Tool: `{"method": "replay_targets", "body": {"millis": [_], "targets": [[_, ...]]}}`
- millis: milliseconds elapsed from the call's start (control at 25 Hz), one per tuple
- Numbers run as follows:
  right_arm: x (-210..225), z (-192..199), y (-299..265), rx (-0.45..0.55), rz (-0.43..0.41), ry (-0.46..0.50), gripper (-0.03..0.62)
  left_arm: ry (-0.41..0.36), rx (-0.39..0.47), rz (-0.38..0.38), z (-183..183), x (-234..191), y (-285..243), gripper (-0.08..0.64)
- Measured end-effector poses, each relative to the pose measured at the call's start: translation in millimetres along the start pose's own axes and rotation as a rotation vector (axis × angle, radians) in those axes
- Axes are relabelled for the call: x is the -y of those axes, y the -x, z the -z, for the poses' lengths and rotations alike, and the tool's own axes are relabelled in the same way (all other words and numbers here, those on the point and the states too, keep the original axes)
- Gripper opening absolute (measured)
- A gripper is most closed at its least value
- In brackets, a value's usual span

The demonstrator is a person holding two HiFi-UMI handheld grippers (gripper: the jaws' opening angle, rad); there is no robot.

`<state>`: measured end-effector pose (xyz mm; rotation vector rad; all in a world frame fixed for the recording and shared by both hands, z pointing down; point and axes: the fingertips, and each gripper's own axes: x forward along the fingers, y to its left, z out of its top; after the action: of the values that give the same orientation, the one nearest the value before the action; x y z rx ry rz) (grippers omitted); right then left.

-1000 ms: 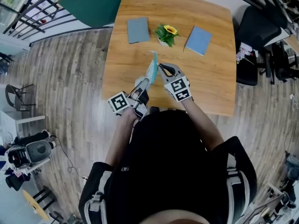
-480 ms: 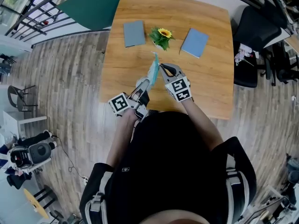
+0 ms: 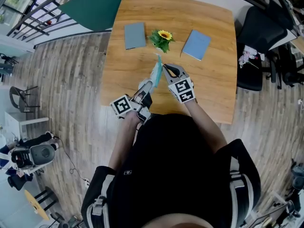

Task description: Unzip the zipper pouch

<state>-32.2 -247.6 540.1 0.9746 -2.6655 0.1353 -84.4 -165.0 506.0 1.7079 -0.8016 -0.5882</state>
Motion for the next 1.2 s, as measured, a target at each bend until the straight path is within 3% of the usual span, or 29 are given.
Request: {"method": "replay_targets", "body": {"millis": [1200], "targets": [[54, 23, 20, 0.002, 0.035, -0.075, 0.018, -0.023, -0.079, -0.054, 33, 7, -38, 0.004]]}}
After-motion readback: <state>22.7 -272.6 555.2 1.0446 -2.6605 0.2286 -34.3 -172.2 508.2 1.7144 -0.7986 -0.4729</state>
